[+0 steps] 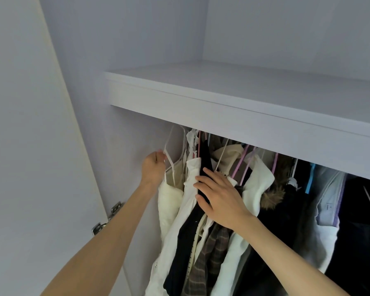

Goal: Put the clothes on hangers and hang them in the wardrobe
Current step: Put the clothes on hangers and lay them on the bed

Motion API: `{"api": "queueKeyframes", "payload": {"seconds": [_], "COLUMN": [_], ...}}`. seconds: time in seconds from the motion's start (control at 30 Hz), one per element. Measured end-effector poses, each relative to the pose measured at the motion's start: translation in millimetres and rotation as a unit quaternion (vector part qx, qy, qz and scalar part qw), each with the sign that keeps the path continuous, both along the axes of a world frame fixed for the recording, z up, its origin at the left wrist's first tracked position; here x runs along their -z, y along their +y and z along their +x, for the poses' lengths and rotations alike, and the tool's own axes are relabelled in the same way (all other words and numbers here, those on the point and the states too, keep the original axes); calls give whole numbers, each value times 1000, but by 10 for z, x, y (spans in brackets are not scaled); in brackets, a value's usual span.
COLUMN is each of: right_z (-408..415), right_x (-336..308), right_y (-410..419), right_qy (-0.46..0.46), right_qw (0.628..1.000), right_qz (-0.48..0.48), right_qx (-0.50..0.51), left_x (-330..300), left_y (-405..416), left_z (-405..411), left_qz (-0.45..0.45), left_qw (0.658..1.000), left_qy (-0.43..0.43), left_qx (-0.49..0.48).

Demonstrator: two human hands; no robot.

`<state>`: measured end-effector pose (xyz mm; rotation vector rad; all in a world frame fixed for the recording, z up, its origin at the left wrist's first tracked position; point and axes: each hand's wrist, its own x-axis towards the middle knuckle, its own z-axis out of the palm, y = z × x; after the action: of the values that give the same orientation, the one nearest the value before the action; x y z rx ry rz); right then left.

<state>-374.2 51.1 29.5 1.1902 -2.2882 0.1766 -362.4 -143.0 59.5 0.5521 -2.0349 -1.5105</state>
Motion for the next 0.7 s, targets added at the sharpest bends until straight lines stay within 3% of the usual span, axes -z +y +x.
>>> {"api": "queueKeyframes", "payload": {"seconds": [0.17, 0.4, 0.47, 0.5, 0.53, 0.63, 0.67, 0.7], "right_z": [14, 317, 476, 550, 623, 801, 858, 906], "right_x": [18, -198, -346, -441, -525, -656, -664, -647], "right_y": [-46, -468, -723, -858, -994, -1283, -1315, -1317], "right_qy": [-16, -181, -278, -366, -471, -679, -697, -705], "right_qw": [1000, 962, 933, 896, 836, 601, 572, 571], "right_qz": [-12, -203, -229, -249, -282, -422, -432, -420], "right_qx": [-8, 9, 25, 30, 26, 2, 8, 20], "left_x": [-186, 144, 210, 245, 285, 360, 363, 374], "left_y": [-6, 90, 118, 132, 135, 114, 95, 68], "left_z": [311, 1036, 1221, 1314, 1411, 1678, 1765, 1846], "left_qz": [-106, -124, -129, -142, -161, -189, -172, -157], "left_qw": [993, 991, 990, 988, 986, 981, 983, 983], "left_qy": [48, 51, 58, 57, 51, 15, 5, -6], "left_qx": [22, -13, -7, 1, 10, 49, 69, 94]}}
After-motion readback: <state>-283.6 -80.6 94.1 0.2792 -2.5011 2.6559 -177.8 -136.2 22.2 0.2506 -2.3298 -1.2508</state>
